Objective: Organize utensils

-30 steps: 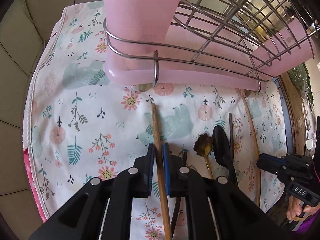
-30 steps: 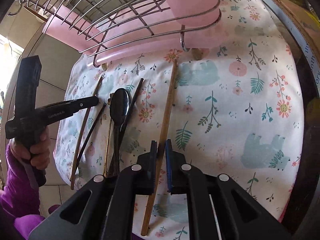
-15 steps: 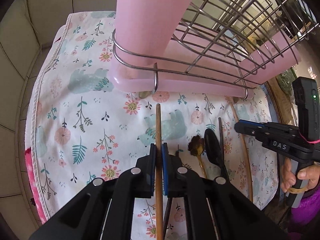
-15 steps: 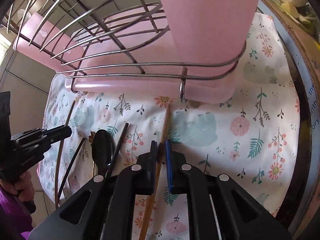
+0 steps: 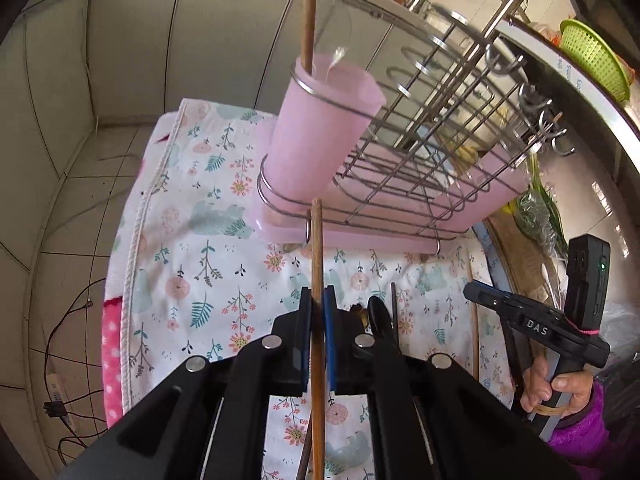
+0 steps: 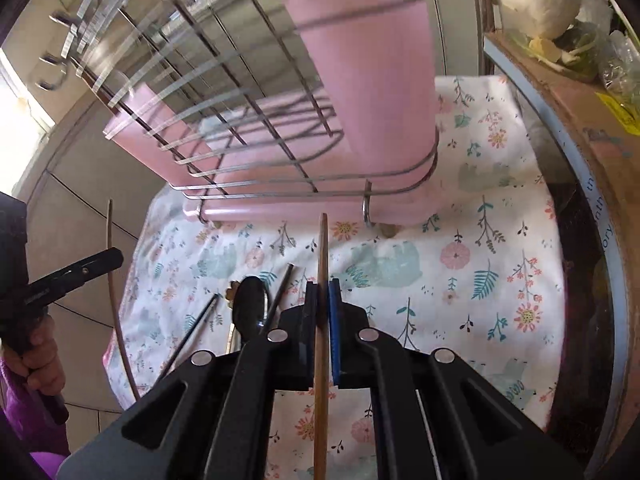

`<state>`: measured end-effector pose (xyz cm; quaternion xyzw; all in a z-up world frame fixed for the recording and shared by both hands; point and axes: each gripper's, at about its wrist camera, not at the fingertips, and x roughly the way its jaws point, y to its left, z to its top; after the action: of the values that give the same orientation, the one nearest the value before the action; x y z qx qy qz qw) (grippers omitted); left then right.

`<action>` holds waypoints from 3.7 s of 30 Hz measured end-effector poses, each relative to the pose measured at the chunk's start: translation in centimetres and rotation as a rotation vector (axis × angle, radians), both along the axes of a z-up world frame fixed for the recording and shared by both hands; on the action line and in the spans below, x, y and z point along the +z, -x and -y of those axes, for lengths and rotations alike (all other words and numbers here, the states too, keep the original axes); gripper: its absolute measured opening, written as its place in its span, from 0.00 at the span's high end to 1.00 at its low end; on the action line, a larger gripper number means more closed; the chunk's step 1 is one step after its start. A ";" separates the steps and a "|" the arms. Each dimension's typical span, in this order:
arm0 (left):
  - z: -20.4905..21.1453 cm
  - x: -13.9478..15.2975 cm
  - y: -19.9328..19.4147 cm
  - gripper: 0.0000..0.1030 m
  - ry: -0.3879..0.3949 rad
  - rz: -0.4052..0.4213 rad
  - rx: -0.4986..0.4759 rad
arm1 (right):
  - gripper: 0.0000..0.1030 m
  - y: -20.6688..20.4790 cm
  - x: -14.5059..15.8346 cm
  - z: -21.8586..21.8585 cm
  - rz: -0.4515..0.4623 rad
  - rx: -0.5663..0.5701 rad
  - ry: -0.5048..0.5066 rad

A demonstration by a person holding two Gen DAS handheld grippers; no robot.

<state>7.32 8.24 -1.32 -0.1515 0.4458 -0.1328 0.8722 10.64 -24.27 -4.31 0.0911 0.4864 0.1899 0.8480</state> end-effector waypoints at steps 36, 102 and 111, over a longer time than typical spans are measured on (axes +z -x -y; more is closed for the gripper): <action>0.4 24.0 -0.9 0.95 -0.057 0.622 0.226 | 0.94 0.1 24.0 5.4 0.669 -0.189 -0.003; 4.8 -4.1 1.3 0.63 -0.154 -0.096 -0.071 | 0.57 4.3 2.1 1.8 0.076 -0.046 0.006; 8.8 -7.6 -0.5 0.69 -0.242 -0.191 -0.192 | 0.57 4.2 -0.6 0.6 -0.013 0.013 0.007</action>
<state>7.80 -0.52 -8.91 -0.0142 0.5519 -0.1457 0.8210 6.46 -24.82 -4.89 0.0861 0.4929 0.1934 0.8439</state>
